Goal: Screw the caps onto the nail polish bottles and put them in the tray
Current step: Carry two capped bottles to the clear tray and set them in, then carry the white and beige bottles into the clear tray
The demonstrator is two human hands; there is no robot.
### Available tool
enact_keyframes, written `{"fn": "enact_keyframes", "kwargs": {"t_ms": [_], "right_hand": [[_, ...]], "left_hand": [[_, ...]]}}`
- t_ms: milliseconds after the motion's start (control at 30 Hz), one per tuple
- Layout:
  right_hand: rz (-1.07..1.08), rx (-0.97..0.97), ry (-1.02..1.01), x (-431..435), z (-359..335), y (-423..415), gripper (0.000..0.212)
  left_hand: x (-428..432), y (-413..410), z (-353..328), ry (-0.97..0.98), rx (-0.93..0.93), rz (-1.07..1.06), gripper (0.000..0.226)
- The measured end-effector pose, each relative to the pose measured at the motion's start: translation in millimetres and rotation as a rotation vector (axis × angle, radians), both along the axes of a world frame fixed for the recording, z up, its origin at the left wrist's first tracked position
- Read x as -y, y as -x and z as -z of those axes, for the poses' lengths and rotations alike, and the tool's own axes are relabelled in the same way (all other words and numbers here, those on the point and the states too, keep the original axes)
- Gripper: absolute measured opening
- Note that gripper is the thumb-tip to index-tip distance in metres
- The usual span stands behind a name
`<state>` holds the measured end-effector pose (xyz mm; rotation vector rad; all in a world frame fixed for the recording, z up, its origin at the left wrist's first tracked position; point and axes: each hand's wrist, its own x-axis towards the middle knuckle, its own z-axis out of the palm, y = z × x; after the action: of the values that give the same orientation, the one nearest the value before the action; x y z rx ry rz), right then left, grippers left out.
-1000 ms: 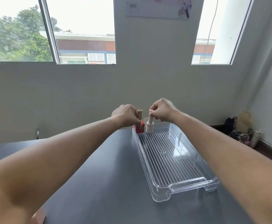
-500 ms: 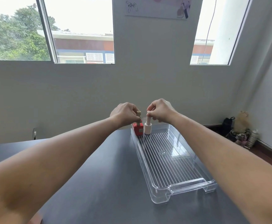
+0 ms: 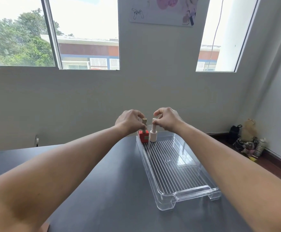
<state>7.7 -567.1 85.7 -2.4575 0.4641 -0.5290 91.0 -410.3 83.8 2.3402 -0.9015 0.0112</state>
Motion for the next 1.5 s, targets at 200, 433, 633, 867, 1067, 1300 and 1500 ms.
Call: {"fn": "enact_keyframes", "kwargs": {"t_ms": [200,433,633,867,1067,1300,1500], "right_hand": [[0.049,0.070,0.016,-11,-6,22,0.025],[0.038,0.294,-0.027,-65,-24,54,0.009],[-0.105,0.352,-0.148,-140,-29,83,0.009],[-0.274,0.250,-0.217,-222,-10,99,0.013],[-0.351,0.205,-0.191,-281,7,103,0.009],[-0.421,0.108,-0.168,-308,13,103,0.016],[-0.433,0.044,-0.113,-315,18,100,0.032]], "left_hand": [[-26,7,-10,0.088,-0.019,-0.022,0.042],[-96,39,-36,0.159,0.043,0.004,0.002],[-187,74,-52,0.176,0.062,-0.002,0.007],[-299,97,-38,0.179,0.020,-0.083,0.003],[-373,101,-15,0.175,-0.037,-0.147,0.010],[-408,103,9,0.208,-0.077,-0.162,0.014],[-409,105,24,0.209,-0.136,-0.163,0.023]]}}
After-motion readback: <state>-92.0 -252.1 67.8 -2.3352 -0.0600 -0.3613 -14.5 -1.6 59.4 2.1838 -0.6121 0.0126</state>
